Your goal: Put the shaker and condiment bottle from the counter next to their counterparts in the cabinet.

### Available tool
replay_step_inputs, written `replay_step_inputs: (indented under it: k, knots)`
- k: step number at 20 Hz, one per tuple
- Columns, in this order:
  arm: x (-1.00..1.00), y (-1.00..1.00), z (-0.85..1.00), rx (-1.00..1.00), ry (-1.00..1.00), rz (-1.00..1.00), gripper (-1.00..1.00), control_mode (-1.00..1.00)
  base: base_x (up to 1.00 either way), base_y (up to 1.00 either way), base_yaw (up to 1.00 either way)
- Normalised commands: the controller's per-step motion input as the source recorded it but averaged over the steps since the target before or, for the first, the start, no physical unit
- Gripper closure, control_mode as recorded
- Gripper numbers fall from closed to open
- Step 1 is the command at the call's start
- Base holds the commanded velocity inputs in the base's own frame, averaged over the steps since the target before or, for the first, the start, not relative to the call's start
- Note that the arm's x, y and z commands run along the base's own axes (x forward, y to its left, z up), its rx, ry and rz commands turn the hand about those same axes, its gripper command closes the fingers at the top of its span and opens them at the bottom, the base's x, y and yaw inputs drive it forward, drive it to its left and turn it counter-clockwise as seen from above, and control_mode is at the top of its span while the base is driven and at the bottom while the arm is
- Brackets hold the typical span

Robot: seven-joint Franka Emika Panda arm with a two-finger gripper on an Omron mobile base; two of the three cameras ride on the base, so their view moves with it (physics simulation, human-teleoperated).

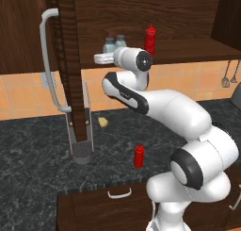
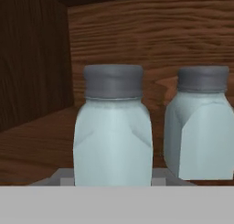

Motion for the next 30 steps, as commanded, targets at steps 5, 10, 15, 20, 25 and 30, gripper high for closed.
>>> replay_step_inputs:
  k: [5,10,15,20,25,30]
  knots:
    - [0.27,0.07,-0.10,0.00,0.00,0.00,1.00,-1.00,0.00,0.00,0.00]
    - [0.19,0.02,-0.24,0.00,0.00,0.00,1.00,-1.00,0.00,0.00,0.00]
    - [0.20,0.00,-0.30,0.00,0.00,-0.02,1.00,-1.00,0.00,0.00,0.00]
    - [0.32,0.00,-0.29,0.00,0.00,-0.07,1.00,-1.00,0.00,0.00,0.00]
    - [0.32,0.02,-0.32,0.00,0.00,-0.09,1.00,-1.00,0.00,0.00,0.00]
    - [0.11,0.02,-0.30,0.01,0.00,-0.08,-1.00,-1.00,0.00,0.00,0.00]
